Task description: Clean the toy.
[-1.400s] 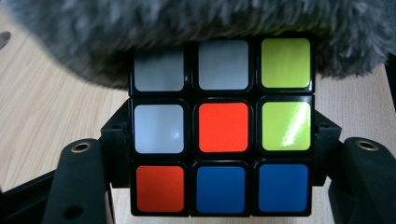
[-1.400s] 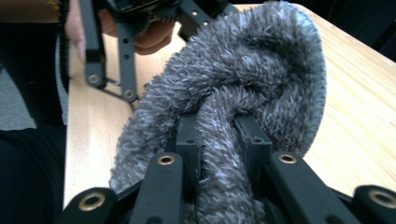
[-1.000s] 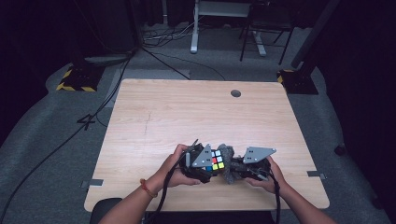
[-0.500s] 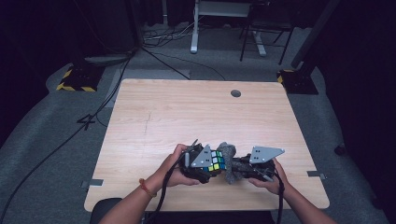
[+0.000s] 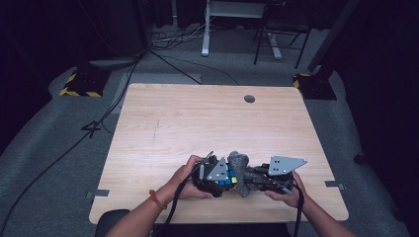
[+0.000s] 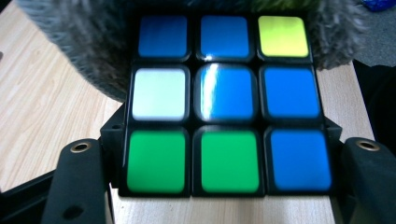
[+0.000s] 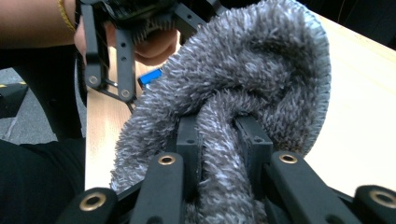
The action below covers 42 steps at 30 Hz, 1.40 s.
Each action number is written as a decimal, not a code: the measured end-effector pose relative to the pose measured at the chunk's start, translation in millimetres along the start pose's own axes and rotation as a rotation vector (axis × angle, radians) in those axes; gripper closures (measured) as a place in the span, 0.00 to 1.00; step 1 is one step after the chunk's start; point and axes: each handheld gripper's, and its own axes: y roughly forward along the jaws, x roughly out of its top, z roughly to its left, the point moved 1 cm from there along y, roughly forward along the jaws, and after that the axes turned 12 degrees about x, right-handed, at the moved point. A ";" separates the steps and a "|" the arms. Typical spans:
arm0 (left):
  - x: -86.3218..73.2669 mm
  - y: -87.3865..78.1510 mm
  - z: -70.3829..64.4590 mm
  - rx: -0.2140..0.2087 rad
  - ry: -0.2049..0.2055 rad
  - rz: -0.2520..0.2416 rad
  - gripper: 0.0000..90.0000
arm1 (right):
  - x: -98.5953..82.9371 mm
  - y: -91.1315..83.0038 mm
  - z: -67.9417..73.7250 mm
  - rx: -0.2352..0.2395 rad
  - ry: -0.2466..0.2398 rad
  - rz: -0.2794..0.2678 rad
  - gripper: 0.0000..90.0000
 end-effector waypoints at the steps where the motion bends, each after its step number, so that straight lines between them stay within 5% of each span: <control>1: -0.3 0.1 1.4 0.001 -0.008 -0.007 0.37 | 0.0 0.0 -0.2 -0.005 -0.003 0.002 0.83; 4: -0.6 -2.7 3.3 0.011 -0.021 -0.014 0.37 | -1.4 0.4 -3.8 -0.020 0.009 0.003 0.82; 12: 1.3 -15.3 12.0 0.015 -0.057 -0.064 0.37 | -15.9 12.1 -10.7 -0.024 0.038 0.112 0.83; 14: 0.5 -15.9 13.5 0.022 -0.051 -0.056 0.37 | -15.5 13.0 -9.7 -0.017 0.026 0.116 0.83; 20: -0.4 -7.9 8.5 -0.005 -0.041 -0.028 0.37 | -0.4 0.1 0.3 0.011 -0.019 0.017 0.83; 25: 2.0 -4.1 0.3 -0.014 -0.009 -0.014 0.37 | 0.6 -0.5 -2.0 -0.030 -0.019 0.022 0.83; 30: 4.0 -10.0 4.0 0.000 -0.026 -0.036 0.37 | -10.5 9.4 -11.2 -0.054 0.023 0.103 0.83; 33: 3.8 -16.4 10.4 0.015 -0.047 -0.065 0.37 | -18.2 15.9 -12.6 -0.024 0.041 0.135 0.83; 37: 0.8 -21.0 15.7 0.007 -0.068 -0.078 0.37 | -13.0 15.0 -7.4 0.027 0.024 0.098 0.83; 40: -1.2 -18.3 15.0 0.041 -0.046 -0.032 0.37 | -9.4 9.1 -4.2 0.049 0.011 0.064 0.83; 42: -3.0 -13.2 12.3 0.023 -0.048 -0.017 0.37 | -3.9 4.8 -0.3 0.059 -0.005 0.035 0.83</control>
